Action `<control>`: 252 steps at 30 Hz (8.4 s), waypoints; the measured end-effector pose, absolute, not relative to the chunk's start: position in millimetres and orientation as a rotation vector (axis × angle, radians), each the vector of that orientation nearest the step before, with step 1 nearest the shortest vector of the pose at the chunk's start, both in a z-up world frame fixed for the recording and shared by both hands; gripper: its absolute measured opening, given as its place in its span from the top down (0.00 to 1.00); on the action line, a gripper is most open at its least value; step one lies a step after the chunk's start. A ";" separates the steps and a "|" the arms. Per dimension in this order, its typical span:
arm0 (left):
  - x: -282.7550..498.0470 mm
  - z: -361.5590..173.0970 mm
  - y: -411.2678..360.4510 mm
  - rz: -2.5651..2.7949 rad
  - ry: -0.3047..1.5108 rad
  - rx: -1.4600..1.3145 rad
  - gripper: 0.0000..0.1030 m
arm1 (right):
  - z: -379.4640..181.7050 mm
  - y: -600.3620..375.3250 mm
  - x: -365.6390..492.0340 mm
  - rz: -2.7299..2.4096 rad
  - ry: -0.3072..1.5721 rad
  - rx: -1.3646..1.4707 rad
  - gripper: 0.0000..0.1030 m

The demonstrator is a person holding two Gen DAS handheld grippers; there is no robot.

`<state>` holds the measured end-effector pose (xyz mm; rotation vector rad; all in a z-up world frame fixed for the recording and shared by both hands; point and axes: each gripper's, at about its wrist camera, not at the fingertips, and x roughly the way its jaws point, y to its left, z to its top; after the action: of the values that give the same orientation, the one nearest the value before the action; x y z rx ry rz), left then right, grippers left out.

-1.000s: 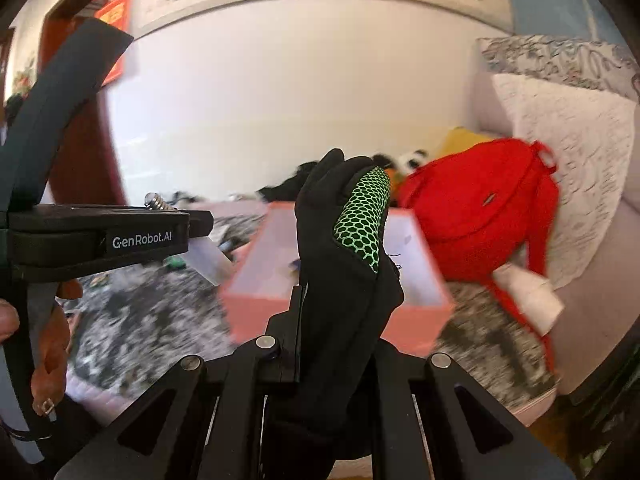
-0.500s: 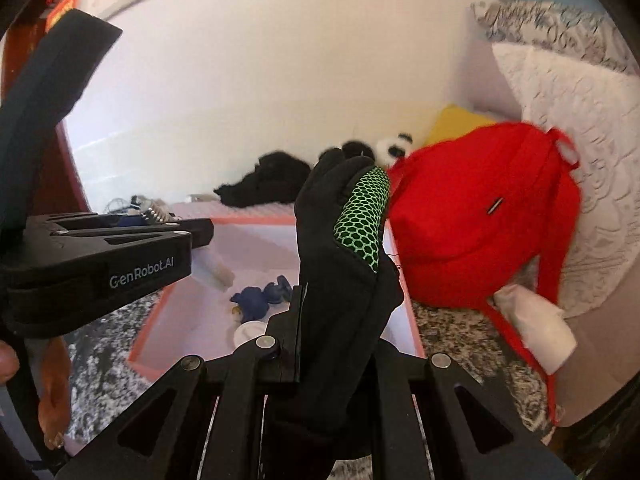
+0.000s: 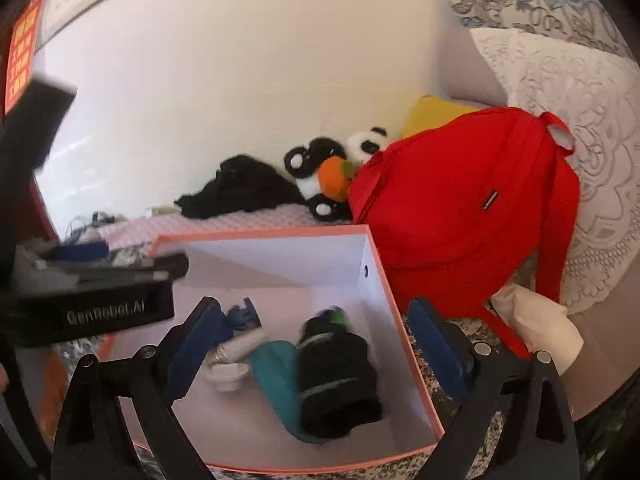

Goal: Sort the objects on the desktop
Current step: 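Carry the bulb and glove into the pink box and release both, then grasp the green snack packet with the left tool while the right tool grasps the clear flower case, then carry the snack packet and flower case into the pink box and release both, then grasp the black Nike glove with the left tool while the right tool grasps the white bottle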

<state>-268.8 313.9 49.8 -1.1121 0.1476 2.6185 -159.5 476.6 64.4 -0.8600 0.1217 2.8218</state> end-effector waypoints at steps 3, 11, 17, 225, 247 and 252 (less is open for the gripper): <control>-254.2 62.2 288.6 2.623 0.093 -1.101 0.10 | 85.6 451.8 -138.7 2.847 0.093 -0.809 0.06; -192.6 62.0 179.3 2.721 0.061 -1.143 0.08 | 103.5 356.9 -81.4 2.986 0.079 -0.776 0.06; -156.5 45.8 87.5 2.798 0.022 -1.227 0.08 | 81.9 268.7 -66.4 3.085 0.021 -0.907 0.05; -183.1 -45.1 -98.5 2.733 -0.528 -1.518 0.05 | 5.7 123.3 -127.7 3.107 -0.058 -1.203 0.00; -353.3 -129.1 -174.2 2.837 -0.812 -1.753 0.05 | -92.9 75.8 -319.2 3.022 -0.058 -1.309 0.02; -388.1 -141.6 -167.7 2.839 -0.825 -1.742 0.05 | -121.2 69.7 -357.2 2.989 -0.057 -1.341 0.02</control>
<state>-388.1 -167.7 -141.6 -1.7423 -0.8252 2.8386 -357.2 69.7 -121.2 -1.3408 -0.0572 2.9888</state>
